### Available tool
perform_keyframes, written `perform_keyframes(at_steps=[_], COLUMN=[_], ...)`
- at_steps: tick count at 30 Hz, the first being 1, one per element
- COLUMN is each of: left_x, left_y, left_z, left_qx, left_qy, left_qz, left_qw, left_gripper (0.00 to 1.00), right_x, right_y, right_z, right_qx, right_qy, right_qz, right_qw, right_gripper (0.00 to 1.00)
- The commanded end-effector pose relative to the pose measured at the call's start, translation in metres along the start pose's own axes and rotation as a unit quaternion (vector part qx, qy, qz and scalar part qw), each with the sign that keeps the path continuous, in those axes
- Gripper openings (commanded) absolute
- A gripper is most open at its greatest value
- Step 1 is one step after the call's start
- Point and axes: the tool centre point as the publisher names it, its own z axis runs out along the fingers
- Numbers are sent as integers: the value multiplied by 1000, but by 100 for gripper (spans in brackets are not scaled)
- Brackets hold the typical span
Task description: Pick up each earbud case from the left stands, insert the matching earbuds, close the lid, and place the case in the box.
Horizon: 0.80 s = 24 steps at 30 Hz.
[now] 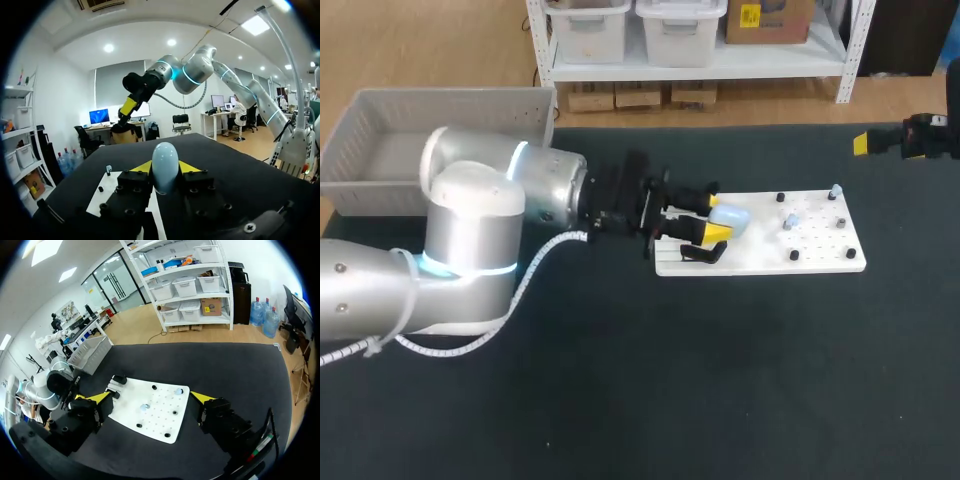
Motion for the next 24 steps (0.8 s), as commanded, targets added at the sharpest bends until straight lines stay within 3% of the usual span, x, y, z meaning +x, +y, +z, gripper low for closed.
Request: perform_keyframes(at_steps=[1, 11, 24], left_x=[3, -10, -15], left_y=[-4, -16, -34], left_z=[6, 17, 13], left_qx=[-13, -25, -85], left_qy=[-17, -31, -30], left_qz=[4, -2, -40], left_qw=[1000, 999, 995], left_gripper=[0, 0, 0], right_x=[0, 0, 0], right_y=[0, 0, 0], right_z=[0, 0, 0], right_qx=[0, 0, 0], right_qy=[0, 0, 0], right_qz=[0, 0, 0], right_qw=[1000, 1000, 1000], right_gripper=[100, 100, 100])
